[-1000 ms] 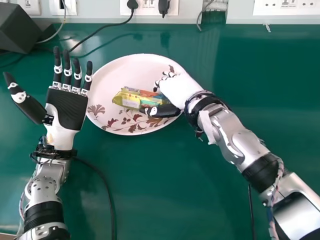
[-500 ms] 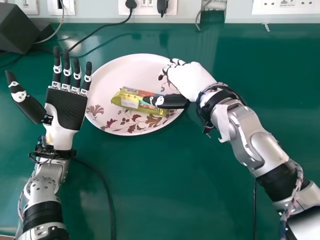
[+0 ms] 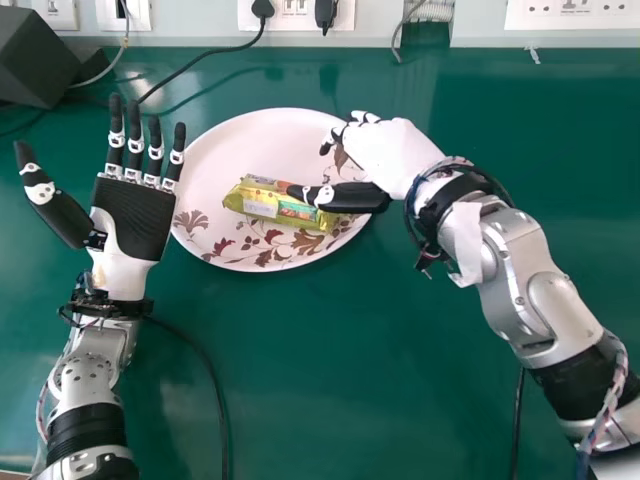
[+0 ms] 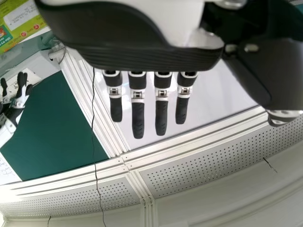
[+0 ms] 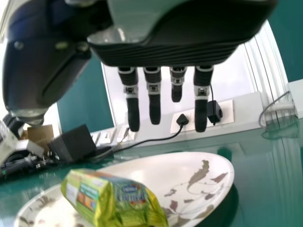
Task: Pick up biscuit and place it in the plate
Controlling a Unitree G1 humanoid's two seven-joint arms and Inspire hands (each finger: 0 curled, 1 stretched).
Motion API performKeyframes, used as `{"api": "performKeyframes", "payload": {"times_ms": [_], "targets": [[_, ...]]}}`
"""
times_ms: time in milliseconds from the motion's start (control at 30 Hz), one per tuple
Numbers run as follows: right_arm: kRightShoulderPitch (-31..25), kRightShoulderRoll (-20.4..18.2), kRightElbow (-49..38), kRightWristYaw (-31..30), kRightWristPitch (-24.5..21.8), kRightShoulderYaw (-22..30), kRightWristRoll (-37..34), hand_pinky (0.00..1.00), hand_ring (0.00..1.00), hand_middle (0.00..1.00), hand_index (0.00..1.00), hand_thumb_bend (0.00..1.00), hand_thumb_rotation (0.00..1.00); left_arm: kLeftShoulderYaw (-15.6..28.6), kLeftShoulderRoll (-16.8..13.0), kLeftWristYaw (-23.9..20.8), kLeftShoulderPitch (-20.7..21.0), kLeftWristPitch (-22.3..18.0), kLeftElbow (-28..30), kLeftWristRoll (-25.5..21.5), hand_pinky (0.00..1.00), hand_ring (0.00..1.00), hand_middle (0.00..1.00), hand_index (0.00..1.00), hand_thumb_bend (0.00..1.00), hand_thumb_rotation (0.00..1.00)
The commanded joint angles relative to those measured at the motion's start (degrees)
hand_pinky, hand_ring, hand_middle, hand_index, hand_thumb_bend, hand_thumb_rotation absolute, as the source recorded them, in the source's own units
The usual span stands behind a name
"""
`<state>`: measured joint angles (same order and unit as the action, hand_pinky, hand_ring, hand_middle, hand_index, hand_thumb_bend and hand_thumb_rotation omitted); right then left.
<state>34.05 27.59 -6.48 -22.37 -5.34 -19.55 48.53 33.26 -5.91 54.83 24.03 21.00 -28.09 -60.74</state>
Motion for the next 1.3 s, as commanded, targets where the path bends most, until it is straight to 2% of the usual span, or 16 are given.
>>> {"api": "performKeyframes", "payload": {"times_ms": [0,333,733,867,1267], "targets": [[-1.9,0.4,-2.8,-0.3,-0.2,1.9,-1.4,0.63,0.79,0.85,0.76,0.93,0.72,0.0,1.5,-0.1,-4.5,-0.5,-2.8,1.6,0.85,0.75,0.81,0.88,0.89,0.59],[-6.4,1.8,-10.4,-3.0,-1.6,6.8,-5.1,0.63,0.8,0.86,0.76,0.93,0.73,0.2,1.2,0.4,-4.0,-0.1,-3.8,1.9,0.87,0.77,0.81,0.86,0.89,0.62],[-11.7,2.9,-16.1,-2.6,-1.6,12.7,-8.9,0.65,0.81,0.88,0.77,0.94,0.74,0.1,1.1,0.5,-3.5,0.9,-4.4,1.8,0.8,0.75,0.8,0.85,0.86,0.62],[-13.1,2.6,-18.3,-2.9,-2.1,14.3,-10.1,0.66,0.82,0.88,0.77,0.93,0.73,0.1,1.2,0.4,-3.7,0.7,-4.1,2.0,0.78,0.76,0.8,0.84,0.87,0.65],[-16.6,1.7,-23.8,-2.5,-5.4,18.0,-13.2,0.66,0.83,0.89,0.78,0.93,0.71,0.1,0.7,0.7,-3.7,0.9,-4.5,2.1,0.75,0.78,0.8,0.84,0.87,0.6]]}}
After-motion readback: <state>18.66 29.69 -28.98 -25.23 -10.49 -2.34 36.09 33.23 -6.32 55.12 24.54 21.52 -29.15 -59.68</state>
